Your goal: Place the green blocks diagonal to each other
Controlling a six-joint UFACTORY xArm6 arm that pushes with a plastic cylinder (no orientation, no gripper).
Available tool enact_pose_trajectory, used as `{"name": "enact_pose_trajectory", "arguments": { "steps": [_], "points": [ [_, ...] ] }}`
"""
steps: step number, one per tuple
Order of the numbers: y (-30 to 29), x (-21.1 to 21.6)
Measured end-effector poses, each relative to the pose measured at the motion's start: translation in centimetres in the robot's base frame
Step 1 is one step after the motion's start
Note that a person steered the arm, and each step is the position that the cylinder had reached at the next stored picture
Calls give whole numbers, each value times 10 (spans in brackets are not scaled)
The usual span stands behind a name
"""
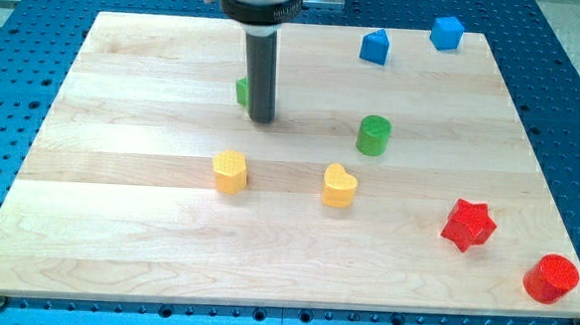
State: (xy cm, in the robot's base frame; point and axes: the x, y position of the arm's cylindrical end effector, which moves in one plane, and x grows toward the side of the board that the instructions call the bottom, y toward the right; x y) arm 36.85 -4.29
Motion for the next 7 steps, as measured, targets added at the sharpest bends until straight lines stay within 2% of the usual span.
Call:
{"name": "enact_pose_trajectory", "arguments": {
  "steps": [1, 2, 3, 4, 5, 7],
  "points": [
    [-42, -43],
    [-17, -19],
    [19, -33],
    [-22, -74],
    [-106, -111],
    [-151, -97]
  ]
}}
